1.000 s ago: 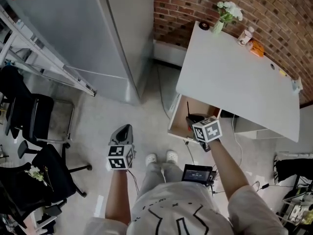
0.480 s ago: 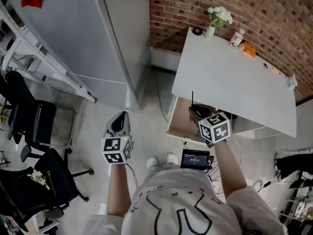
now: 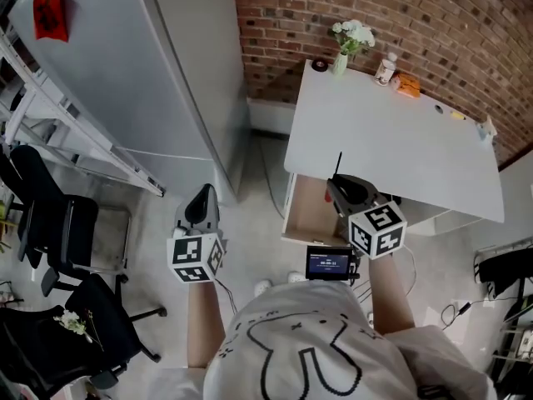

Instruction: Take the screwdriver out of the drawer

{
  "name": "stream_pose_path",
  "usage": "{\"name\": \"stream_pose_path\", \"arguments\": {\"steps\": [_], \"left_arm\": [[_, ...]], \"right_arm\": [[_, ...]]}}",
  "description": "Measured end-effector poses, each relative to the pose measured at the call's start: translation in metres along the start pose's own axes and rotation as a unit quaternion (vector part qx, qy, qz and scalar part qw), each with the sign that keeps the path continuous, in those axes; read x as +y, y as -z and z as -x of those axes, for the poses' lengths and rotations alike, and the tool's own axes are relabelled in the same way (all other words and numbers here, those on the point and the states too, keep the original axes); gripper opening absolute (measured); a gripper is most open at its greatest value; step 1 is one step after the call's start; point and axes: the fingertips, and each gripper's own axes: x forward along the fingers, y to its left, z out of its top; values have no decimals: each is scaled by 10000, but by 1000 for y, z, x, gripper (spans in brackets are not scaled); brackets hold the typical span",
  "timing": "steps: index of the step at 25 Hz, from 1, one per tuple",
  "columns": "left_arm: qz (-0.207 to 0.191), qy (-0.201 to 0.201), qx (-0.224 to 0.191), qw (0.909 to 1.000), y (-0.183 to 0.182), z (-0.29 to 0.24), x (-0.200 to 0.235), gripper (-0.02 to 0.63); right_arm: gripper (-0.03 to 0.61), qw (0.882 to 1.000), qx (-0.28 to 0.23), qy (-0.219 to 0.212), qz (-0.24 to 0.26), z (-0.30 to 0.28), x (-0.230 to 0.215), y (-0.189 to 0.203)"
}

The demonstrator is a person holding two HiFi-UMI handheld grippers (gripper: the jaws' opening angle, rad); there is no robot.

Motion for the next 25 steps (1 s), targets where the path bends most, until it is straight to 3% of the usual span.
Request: {"name": "stream_pose_path", "arguments": {"steps": [11, 19, 25], "left_arm": [[-410, 118, -1062, 9934, -58, 13, -11, 12], [-596, 220, -1288, 9896, -71, 16, -19, 12], [-660, 294, -1461, 9866, -84, 21, -25, 12]], "right_arm": [[60, 9901, -1084, 231, 861, 21, 20, -45], [60, 9720, -2034, 351, 1124, 47, 28, -65], [60, 9680, -2150, 535, 1175, 59, 25, -68]]}}
